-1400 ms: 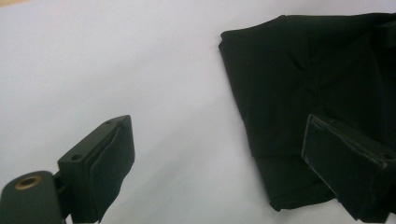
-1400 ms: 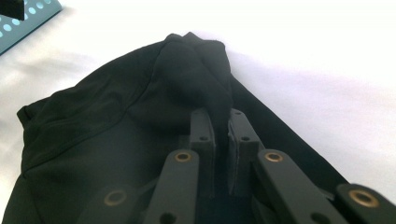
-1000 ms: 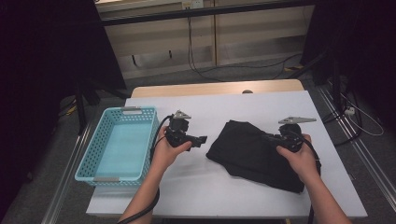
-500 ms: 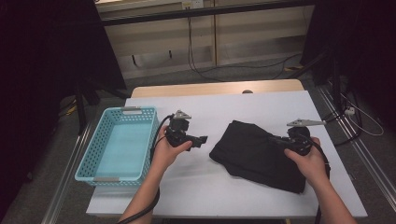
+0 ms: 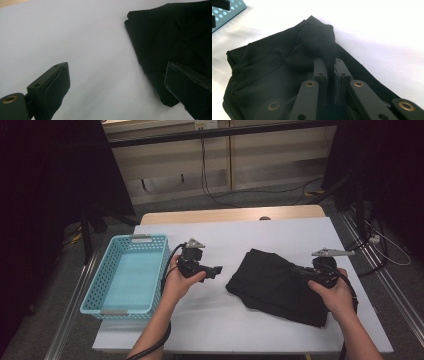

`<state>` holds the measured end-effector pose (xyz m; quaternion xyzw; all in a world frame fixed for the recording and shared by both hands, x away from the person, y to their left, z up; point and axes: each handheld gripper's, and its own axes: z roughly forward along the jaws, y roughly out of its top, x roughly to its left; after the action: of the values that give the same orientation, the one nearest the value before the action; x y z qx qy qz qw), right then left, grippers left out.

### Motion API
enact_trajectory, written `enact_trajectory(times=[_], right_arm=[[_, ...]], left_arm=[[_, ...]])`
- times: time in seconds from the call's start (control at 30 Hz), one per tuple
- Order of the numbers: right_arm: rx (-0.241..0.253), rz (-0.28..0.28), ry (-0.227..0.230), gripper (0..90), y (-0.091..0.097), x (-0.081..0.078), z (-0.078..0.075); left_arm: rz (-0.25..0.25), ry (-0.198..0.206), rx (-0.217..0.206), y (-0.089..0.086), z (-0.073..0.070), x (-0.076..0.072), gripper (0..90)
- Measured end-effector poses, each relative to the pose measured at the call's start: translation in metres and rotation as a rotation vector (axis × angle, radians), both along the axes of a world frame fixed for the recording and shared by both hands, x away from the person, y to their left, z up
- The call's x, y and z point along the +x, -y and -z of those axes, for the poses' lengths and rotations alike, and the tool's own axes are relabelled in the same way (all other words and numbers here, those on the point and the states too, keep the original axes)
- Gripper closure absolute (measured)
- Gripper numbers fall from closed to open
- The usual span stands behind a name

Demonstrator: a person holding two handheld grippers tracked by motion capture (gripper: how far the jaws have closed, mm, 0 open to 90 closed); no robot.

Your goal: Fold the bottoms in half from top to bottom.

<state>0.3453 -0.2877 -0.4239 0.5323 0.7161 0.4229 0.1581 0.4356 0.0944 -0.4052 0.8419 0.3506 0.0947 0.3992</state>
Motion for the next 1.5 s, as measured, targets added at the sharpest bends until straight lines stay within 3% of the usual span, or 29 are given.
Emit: enact_trajectory(times=[0.4, 0.53, 0.63, 0.7, 1.5], right_arm=[[-0.004, 0.005, -0.002, 83.2, 0.004, -0.005, -0.002], [-0.029, 0.007, 0.001, 83.2, 0.005, -0.007, -0.003], [-0.031, 0.01, 0.002, 83.2, 0.006, -0.008, -0.004], [-0.034, 0.011, 0.001, 83.2, 0.006, -0.009, -0.004], [-0.058, 0.032, -0.003, 83.3, 0.016, -0.018, -0.005]], left_arm=[[-0.006, -0.006, -0.007, -0.003, 0.0, 0.001, 6.4], [0.009, -0.006, 0.006, -0.004, 0.0, 0.002, 6.4], [-0.016, 0.005, 0.001, -0.003, 0.0, 0.0, 6.4], [0.01, -0.006, 0.0, -0.004, -0.001, 0.001, 6.3], [0.016, -0.007, 0.013, -0.006, -0.001, 0.0, 6.2]])
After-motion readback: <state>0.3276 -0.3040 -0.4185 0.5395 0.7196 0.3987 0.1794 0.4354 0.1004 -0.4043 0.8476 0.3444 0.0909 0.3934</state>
